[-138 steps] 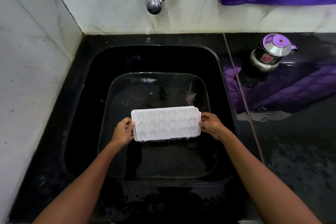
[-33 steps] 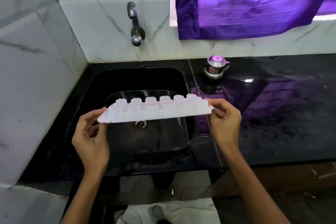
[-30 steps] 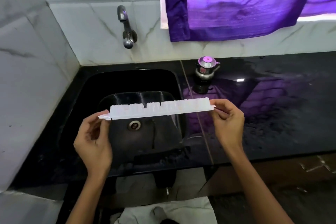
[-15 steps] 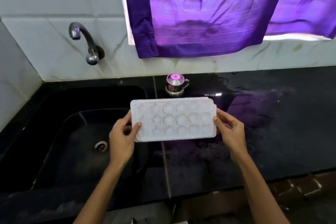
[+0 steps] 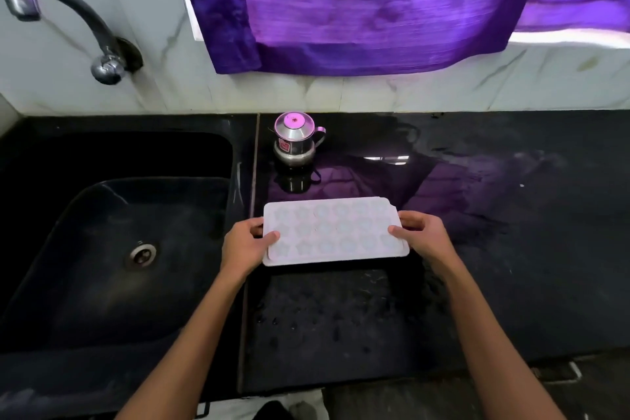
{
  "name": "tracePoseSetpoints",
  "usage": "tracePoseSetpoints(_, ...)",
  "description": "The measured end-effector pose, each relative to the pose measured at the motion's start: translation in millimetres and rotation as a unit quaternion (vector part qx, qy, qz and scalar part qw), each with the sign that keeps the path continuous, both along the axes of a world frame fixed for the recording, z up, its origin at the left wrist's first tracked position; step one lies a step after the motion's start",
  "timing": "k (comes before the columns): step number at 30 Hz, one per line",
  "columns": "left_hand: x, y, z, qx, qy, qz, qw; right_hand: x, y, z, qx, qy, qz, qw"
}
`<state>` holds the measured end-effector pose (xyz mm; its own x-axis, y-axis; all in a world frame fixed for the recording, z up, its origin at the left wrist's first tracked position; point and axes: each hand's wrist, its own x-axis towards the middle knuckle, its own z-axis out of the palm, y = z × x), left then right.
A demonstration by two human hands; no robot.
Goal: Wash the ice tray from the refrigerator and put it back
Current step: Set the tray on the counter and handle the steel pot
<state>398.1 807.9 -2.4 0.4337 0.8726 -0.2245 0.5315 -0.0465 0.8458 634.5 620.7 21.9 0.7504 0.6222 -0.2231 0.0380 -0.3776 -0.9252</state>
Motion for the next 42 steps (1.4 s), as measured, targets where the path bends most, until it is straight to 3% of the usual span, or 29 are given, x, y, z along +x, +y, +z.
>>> tracePoseSetpoints(19,-4.2,5.2,10.4,-0.03,0.03,-0.032,0.999,22.3,13.1,-6.5,-0.108,0.059,0.02,0.992)
tracePoseSetpoints(24,-5.3,11.1,18.9,0.051,0.076,-0.01,0.996,32.4,19.7,-0.1,-0.146,0.004,0.045,0.988)
tracePoseSetpoints(34,39.0,80.8,46.5,0.097,0.004,0.03,0.995,40.9,107.9,40.5,-0.101,-0.088,0.142,0.981)
tracePoseSetpoints(42,118.0,121.4,23.4,-0.021,-0.061,0.015,0.998,38.9,208.0,37.5,0.002,-0.048,0.163,0.986)
